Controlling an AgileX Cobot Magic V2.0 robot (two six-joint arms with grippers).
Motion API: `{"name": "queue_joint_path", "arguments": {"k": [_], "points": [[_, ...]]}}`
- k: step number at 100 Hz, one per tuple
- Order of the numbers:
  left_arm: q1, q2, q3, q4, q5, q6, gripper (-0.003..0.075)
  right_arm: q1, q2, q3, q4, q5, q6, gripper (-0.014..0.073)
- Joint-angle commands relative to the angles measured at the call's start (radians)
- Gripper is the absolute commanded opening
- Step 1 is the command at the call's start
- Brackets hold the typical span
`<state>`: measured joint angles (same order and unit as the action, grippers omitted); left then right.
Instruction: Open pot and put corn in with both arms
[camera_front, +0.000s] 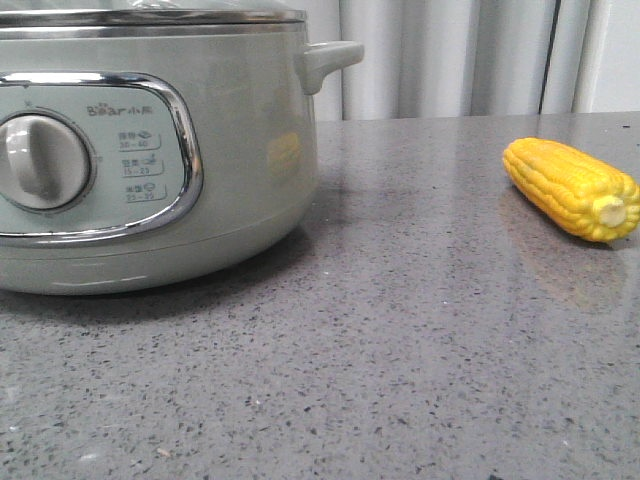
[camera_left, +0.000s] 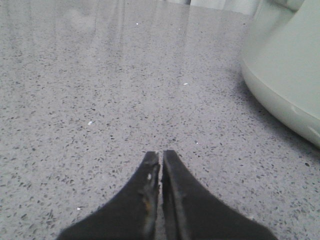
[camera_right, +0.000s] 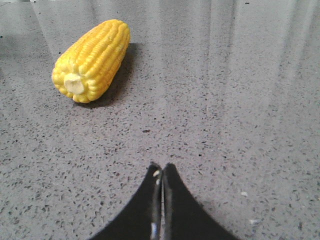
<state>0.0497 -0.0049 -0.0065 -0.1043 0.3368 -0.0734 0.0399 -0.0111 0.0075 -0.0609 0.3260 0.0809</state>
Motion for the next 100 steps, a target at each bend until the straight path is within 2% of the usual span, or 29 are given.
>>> {"name": "queue_joint_path", "arguments": {"k": [1,79,100], "points": [[-0.007,-0.029,0.029,-0.013,-0.038,-0.004,-0.002,-0.006,-0.022,0.022,0.007,-0.023,-0.006,-0.0067],[-0.007,-0.029,0.029,-0.013,-0.038,-0.004,-0.002,-0.006,-0.022,0.022,0.007,-0.023,-0.006,-0.0067],[-0.007,-0.029,0.029,-0.013,-0.038,-0.004,-0.002,-0.006,-0.022,0.022,-0.027,-0.025,-0.006,-0.0067]]}}
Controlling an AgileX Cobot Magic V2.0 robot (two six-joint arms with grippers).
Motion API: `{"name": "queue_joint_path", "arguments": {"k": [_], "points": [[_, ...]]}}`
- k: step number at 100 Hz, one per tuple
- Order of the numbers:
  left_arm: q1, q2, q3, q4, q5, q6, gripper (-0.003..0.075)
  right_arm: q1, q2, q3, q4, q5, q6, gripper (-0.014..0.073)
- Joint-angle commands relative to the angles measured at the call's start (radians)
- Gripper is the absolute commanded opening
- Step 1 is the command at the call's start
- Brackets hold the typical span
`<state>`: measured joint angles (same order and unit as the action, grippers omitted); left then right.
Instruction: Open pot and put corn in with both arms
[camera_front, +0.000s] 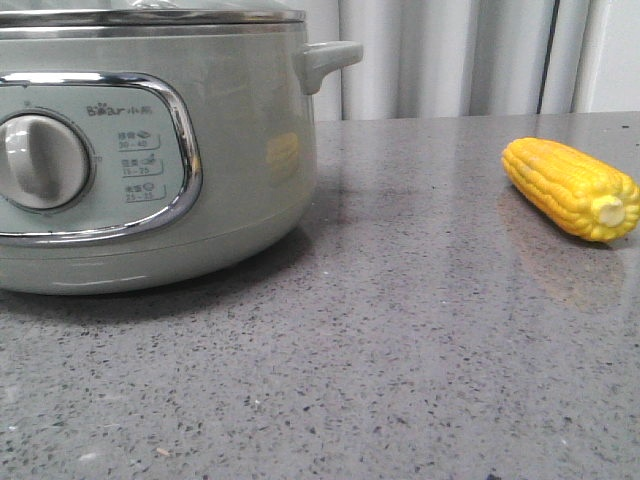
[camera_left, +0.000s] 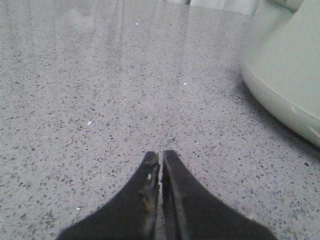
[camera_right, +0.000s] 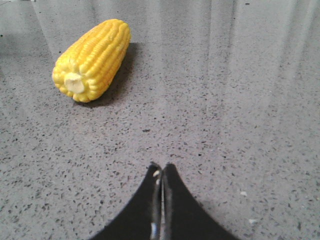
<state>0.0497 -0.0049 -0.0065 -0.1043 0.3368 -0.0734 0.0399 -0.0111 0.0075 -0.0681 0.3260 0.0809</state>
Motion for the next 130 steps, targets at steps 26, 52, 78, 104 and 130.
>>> {"name": "queue_joint_path", "arguments": {"k": [26,52,78,104,130], "points": [[-0.007,-0.029,0.029,-0.013,-0.038,-0.004,-0.002,-0.006,-0.022,0.022,-0.074,-0.118,-0.006,-0.0067],[-0.007,-0.029,0.029,-0.013,-0.038,-0.004,-0.002,-0.006,-0.022,0.022,-0.074,-0.225,-0.006,-0.0067],[-0.007,-0.029,0.029,-0.016,-0.048,-0.004,-0.002,-0.006,-0.022,0.022,-0.074,-0.275,-0.006,-0.0067],[-0.007,-0.029,0.029,-0.062,-0.057,-0.004,-0.002,-0.006,-0.022,0.022,-0.074,-0.266,-0.006,-0.0067],[-0.007,-0.029,0.029,-0.266,-0.098,-0.005,-0.002,-0.006,-0.022,0.022,-0.016,-0.266,-0.006,-0.0067]]}}
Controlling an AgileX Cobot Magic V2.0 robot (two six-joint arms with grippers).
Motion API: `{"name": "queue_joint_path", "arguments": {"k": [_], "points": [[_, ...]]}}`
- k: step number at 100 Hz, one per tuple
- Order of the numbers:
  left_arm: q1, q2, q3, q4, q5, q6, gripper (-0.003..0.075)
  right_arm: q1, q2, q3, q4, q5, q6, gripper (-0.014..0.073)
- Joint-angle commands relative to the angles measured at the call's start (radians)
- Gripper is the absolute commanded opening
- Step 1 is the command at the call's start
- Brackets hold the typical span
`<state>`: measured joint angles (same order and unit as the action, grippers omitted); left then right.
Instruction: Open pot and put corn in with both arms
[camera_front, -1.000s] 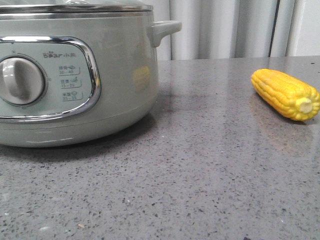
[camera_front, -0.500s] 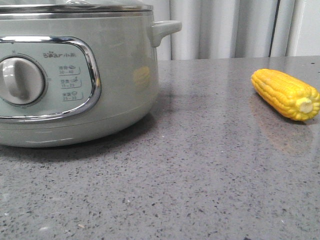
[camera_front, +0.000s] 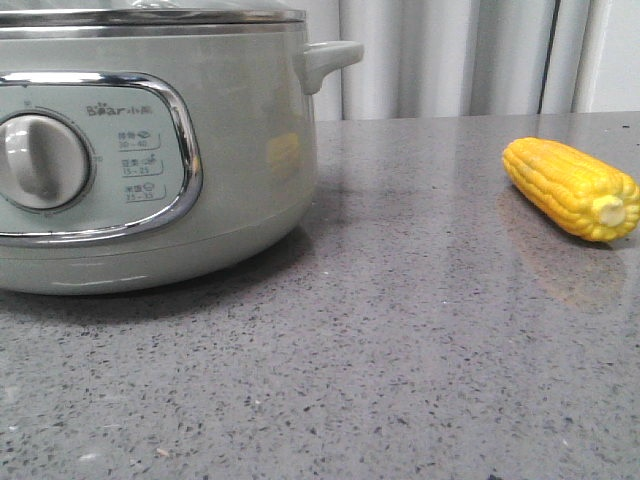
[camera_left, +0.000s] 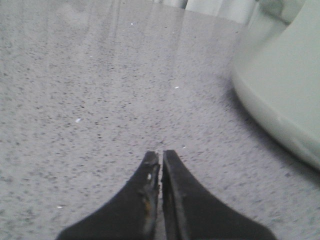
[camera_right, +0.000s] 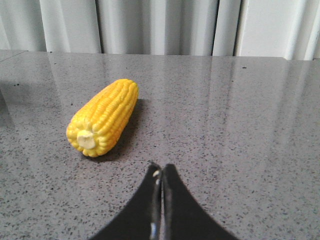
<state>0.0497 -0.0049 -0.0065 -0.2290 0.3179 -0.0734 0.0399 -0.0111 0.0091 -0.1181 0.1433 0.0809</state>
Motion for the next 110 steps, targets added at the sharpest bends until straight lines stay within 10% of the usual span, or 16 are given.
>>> {"name": "queue_joint_path", "arguments": {"k": [1,51,87,110], "points": [[-0.007,-0.029,0.029,-0.157,-0.081,-0.005,-0.002,-0.006,-0.022,0.02,0.039,-0.085,-0.006,-0.0067],[-0.007,-0.029,0.02,-0.988,-0.215,-0.004,-0.002,-0.006,-0.022,-0.019,0.719,-0.291,-0.004,-0.0067],[-0.007,0.059,-0.339,-0.662,-0.071,0.371,-0.002,-0.004,0.069,-0.447,0.446,0.252,-0.138,-0.0067],[-0.007,0.35,-0.596,-0.431,0.068,0.492,-0.0002,-0.004,0.28,-0.684,0.399,0.322,-0.276,-0.0046]]}}
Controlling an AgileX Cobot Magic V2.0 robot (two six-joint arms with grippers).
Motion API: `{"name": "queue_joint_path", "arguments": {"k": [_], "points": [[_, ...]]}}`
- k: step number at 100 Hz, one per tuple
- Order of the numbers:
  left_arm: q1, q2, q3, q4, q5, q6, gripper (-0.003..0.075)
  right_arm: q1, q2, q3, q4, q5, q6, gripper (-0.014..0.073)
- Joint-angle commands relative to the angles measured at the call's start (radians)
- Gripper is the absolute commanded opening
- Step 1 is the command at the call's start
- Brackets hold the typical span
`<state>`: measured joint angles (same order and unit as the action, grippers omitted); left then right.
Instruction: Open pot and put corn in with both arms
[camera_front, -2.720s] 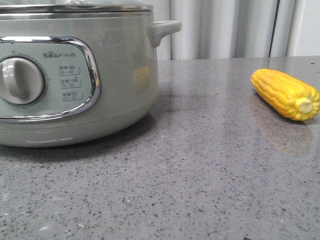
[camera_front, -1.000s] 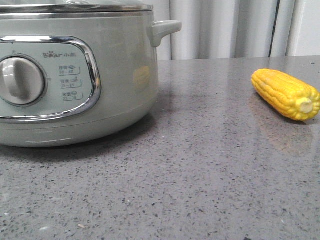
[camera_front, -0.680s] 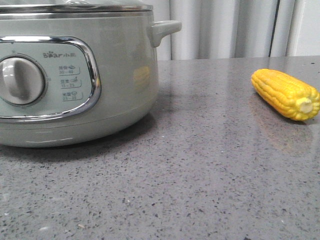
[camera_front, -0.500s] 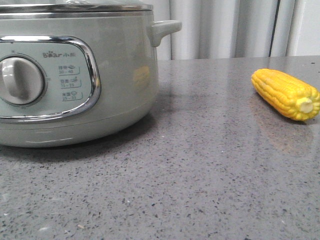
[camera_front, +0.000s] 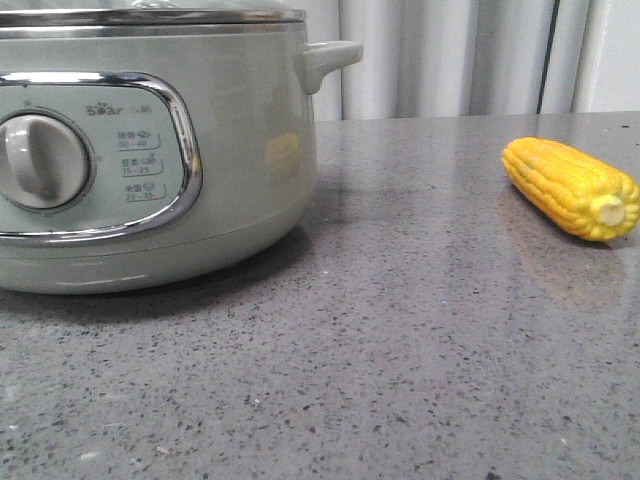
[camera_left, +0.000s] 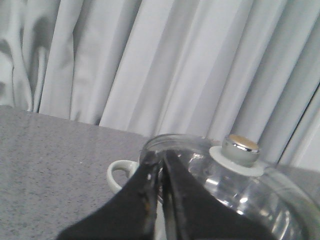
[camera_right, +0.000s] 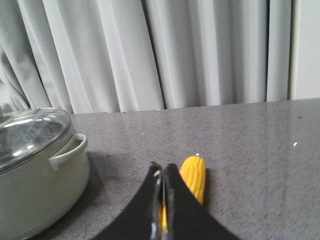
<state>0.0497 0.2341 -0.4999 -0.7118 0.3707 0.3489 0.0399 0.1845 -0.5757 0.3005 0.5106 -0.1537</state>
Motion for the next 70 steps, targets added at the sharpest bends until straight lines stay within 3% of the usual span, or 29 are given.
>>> {"name": "queue_joint_path", "arguments": {"k": [1,6,13,21,28,41,70], "points": [[-0.007,0.129,-0.109,0.052,0.027,0.079,0.0003,-0.004,0.096,-0.104,-0.019,-0.041,-0.042,-0.0042],[-0.022,0.18,-0.153,0.044,0.049,0.145,0.0064,-0.004,0.13,-0.138,-0.019,-0.024,-0.042,0.0],[-0.066,0.233,-0.198,0.039,0.047,0.18,0.0213,-0.004,0.166,-0.172,-0.019,-0.003,-0.042,0.0107],[-0.115,0.29,-0.242,0.039,0.043,0.182,0.0426,-0.004,0.187,-0.19,-0.019,0.012,-0.042,0.0284],[-0.169,0.342,-0.269,0.038,0.039,0.187,0.054,-0.004,0.189,-0.192,-0.019,0.012,-0.042,0.0421],[-0.282,0.447,-0.297,0.038,0.004,0.247,0.0567,-0.004,0.189,-0.192,-0.019,0.017,-0.042,0.0544],[-0.538,0.652,-0.299,0.042,-0.329,0.251,0.0568,-0.004,0.189,-0.188,-0.019,0.017,-0.042,0.0545]]}}
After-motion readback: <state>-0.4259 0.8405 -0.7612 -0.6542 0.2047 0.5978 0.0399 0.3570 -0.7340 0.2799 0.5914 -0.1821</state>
